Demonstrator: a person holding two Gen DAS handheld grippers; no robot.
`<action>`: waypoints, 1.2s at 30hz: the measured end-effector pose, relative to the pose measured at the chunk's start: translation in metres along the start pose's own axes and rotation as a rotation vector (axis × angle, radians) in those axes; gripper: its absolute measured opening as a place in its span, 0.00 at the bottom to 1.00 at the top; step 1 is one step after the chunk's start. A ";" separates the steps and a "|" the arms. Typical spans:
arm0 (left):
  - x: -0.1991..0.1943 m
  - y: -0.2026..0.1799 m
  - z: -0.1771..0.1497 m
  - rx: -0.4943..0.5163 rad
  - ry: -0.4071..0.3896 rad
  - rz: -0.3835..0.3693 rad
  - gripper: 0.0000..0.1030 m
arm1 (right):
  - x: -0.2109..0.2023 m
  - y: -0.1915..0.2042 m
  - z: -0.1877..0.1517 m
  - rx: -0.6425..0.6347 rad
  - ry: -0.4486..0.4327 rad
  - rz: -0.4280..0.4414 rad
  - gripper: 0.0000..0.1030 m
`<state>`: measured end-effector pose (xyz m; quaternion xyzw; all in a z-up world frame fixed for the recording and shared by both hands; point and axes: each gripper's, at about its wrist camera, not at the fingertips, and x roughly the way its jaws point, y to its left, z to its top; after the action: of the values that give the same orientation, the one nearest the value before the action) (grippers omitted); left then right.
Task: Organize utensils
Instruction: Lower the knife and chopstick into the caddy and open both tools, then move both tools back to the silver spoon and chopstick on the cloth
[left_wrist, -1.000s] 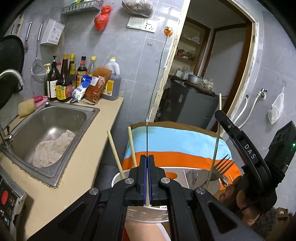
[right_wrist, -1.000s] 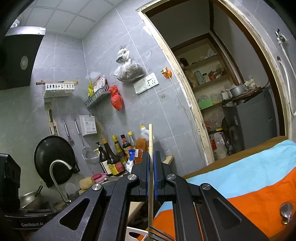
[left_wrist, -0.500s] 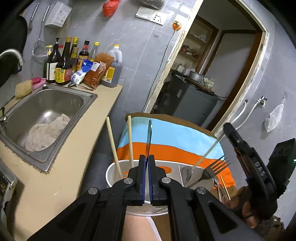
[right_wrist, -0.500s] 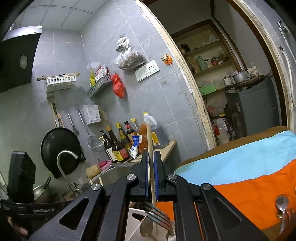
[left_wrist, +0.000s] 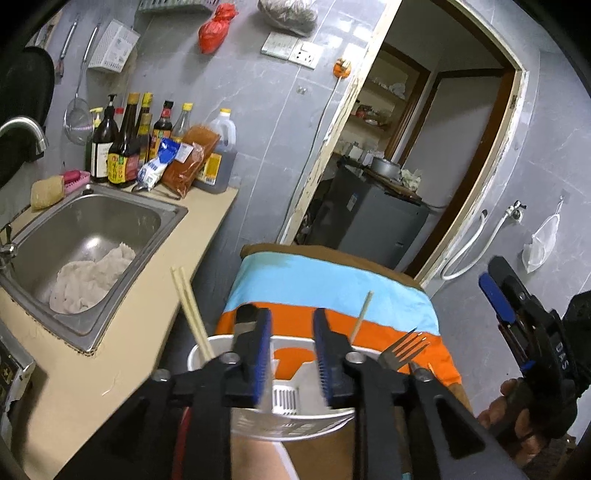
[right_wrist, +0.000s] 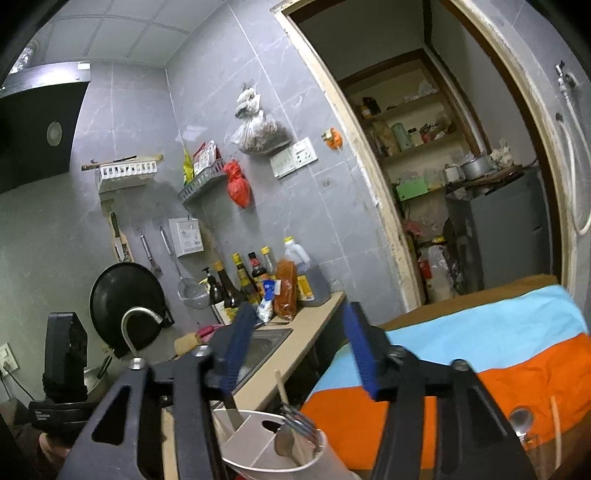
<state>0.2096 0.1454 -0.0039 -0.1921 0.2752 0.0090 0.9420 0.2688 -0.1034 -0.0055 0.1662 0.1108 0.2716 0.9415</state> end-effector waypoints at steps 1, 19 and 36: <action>-0.001 -0.003 0.001 0.001 -0.012 -0.004 0.37 | -0.003 -0.002 0.003 -0.005 -0.001 -0.008 0.54; 0.001 -0.112 -0.021 0.173 -0.169 0.057 0.99 | -0.091 -0.083 0.036 -0.062 0.036 -0.255 0.96; 0.049 -0.213 -0.074 0.311 -0.088 -0.029 0.99 | -0.142 -0.187 0.038 -0.050 0.089 -0.432 0.96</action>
<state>0.2391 -0.0834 -0.0110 -0.0474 0.2288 -0.0391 0.9715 0.2511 -0.3403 -0.0237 0.1032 0.1786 0.0734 0.9757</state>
